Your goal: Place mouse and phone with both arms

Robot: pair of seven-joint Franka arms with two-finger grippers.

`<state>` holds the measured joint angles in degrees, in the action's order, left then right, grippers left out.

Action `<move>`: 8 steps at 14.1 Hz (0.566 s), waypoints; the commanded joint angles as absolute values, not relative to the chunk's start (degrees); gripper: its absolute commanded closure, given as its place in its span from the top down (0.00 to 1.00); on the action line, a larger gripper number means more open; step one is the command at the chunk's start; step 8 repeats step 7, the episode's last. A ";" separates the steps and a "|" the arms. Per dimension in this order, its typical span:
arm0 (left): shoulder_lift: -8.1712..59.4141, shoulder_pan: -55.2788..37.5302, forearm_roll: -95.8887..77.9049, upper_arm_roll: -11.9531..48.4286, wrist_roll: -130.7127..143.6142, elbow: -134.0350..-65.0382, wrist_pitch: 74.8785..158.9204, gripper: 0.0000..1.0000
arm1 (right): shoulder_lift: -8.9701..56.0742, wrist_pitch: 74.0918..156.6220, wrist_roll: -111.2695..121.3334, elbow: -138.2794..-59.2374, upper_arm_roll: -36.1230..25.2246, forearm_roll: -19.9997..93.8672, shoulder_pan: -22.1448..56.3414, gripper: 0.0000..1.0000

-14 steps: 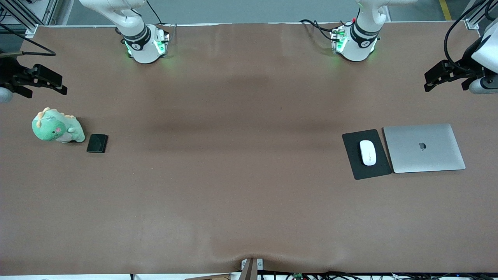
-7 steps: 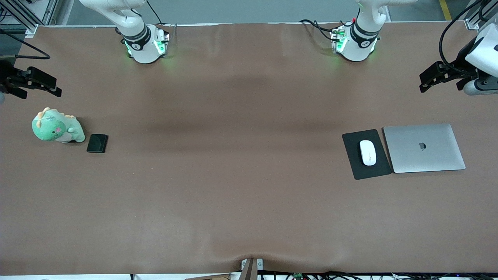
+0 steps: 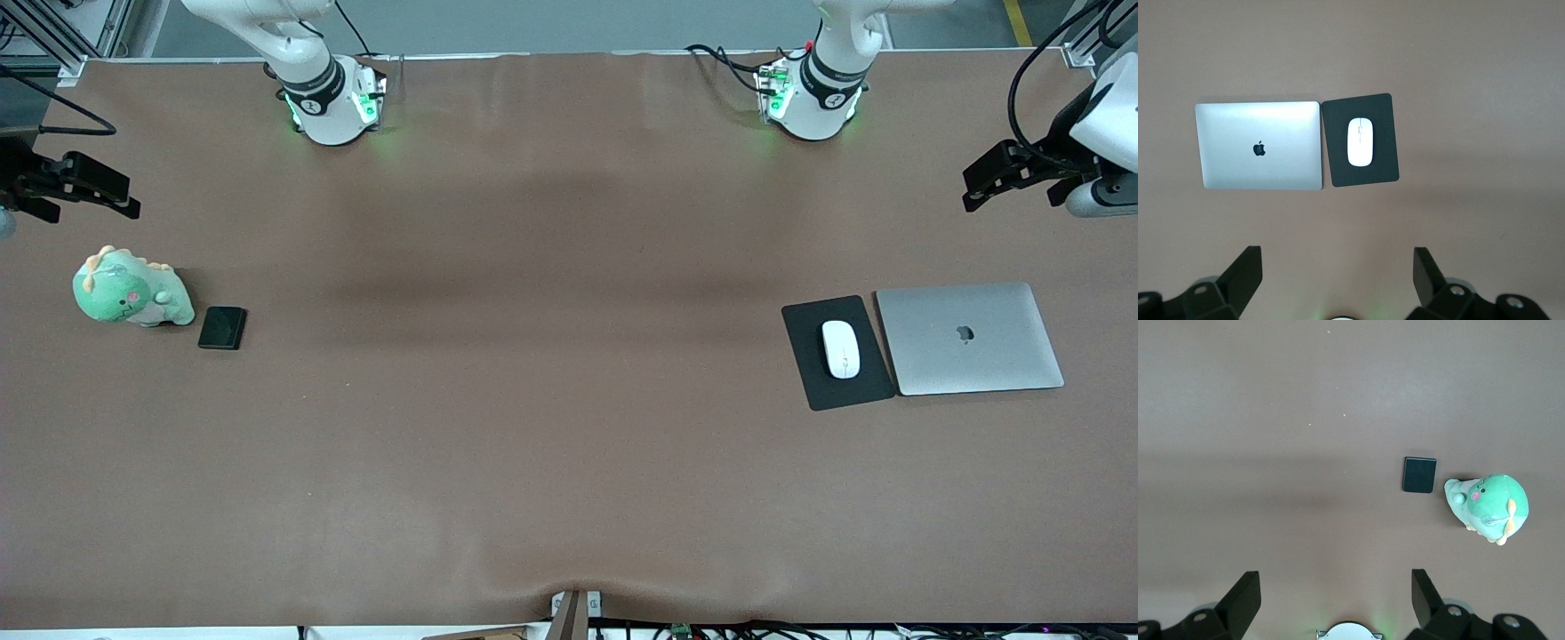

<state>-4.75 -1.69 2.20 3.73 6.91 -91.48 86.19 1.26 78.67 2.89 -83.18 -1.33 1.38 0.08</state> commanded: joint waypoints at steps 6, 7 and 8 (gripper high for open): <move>-4.22 -1.49 1.41 3.43 7.38 -89.74 85.08 1.00 | 0.70 78.75 2.46 -83.32 -1.05 0.35 -0.44 1.00; -4.22 -1.49 1.41 3.43 7.21 -89.74 85.08 1.00 | 0.79 78.75 2.46 -83.32 -0.97 0.35 -0.27 1.00; -4.22 -1.49 1.41 3.43 7.21 -89.74 85.08 1.00 | 0.79 78.75 2.46 -83.32 -0.97 0.35 -0.27 1.00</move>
